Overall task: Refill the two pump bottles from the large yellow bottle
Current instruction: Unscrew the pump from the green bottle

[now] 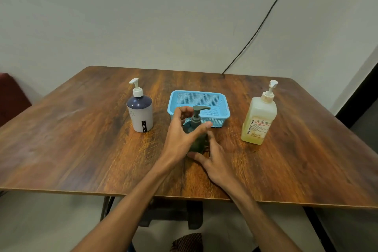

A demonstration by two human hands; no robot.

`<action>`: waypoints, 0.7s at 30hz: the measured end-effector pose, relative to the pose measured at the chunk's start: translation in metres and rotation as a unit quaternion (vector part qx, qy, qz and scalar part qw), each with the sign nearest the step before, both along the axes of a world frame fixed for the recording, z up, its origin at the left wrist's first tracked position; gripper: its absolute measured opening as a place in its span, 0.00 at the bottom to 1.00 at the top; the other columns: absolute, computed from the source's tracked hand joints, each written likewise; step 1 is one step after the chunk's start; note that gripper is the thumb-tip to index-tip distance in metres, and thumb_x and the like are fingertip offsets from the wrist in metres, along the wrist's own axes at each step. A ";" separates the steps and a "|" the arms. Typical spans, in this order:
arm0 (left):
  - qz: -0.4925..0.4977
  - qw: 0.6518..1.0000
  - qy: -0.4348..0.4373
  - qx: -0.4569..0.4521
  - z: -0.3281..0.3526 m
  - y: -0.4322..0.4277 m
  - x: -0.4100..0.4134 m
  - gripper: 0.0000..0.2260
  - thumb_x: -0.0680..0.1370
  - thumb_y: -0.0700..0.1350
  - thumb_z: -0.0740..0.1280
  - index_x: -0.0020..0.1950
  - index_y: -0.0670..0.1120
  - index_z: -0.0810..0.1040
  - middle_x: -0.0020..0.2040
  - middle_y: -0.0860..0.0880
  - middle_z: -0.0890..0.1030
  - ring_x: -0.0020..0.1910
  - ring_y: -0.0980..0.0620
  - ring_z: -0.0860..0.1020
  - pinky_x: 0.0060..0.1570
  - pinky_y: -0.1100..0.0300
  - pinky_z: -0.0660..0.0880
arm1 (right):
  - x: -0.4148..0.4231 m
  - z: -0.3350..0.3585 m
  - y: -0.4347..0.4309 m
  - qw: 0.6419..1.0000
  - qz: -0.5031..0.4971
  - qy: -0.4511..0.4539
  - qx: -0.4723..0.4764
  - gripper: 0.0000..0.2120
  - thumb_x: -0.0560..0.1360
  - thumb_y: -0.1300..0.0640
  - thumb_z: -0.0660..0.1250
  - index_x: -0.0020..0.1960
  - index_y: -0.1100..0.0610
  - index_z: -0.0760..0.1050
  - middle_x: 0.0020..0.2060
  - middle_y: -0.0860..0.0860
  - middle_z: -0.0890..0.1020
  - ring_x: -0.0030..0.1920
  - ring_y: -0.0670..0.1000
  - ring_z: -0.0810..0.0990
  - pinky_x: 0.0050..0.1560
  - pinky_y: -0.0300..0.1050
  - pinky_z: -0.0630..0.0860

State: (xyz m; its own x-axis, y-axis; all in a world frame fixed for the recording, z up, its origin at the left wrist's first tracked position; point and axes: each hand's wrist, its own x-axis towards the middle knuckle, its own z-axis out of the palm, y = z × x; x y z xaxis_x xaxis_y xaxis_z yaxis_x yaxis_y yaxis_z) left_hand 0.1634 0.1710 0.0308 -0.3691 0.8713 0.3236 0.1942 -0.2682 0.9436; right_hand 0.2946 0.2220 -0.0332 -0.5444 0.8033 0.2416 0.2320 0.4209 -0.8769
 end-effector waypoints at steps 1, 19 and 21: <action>-0.038 0.999 -0.014 0.001 -0.001 -0.003 -0.004 0.23 0.75 0.52 0.73 0.68 0.52 0.71 0.64 0.55 0.78 0.65 0.59 0.76 0.61 0.65 0.75 | 0.000 0.000 0.000 1.000 0.001 0.003 -0.001 0.36 0.74 0.48 0.73 0.75 0.37 0.57 0.68 0.40 0.74 0.66 0.41 0.74 0.64 0.47 0.76; -0.011 0.999 0.020 0.034 0.000 -0.012 -0.011 0.16 0.79 0.39 0.69 0.66 0.46 0.77 0.61 0.49 0.83 0.62 0.54 0.80 0.64 0.53 0.77 | -0.001 0.003 -0.004 1.000 -0.006 0.007 -0.013 0.36 0.73 0.47 0.74 0.74 0.35 0.59 0.67 0.41 0.75 0.65 0.44 0.75 0.65 0.54 0.75; 0.042 0.998 0.023 0.036 0.004 -0.009 -0.006 0.16 0.74 0.41 0.75 0.61 0.47 0.79 0.57 0.51 0.83 0.59 0.55 0.81 0.62 0.49 0.78 | -0.001 0.004 -0.004 1.000 -0.010 0.004 -0.010 0.36 0.73 0.47 0.74 0.74 0.34 0.58 0.68 0.41 0.74 0.65 0.45 0.74 0.65 0.53 0.75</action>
State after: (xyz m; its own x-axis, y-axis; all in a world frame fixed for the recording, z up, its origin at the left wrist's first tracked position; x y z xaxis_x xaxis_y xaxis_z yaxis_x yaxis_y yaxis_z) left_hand 0.1576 0.1625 0.0344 -0.4224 0.8118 0.4031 0.2613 -0.3168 0.9118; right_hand 0.2934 0.2177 -0.0291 -0.5254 0.8192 0.2299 0.2328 0.3982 -0.8873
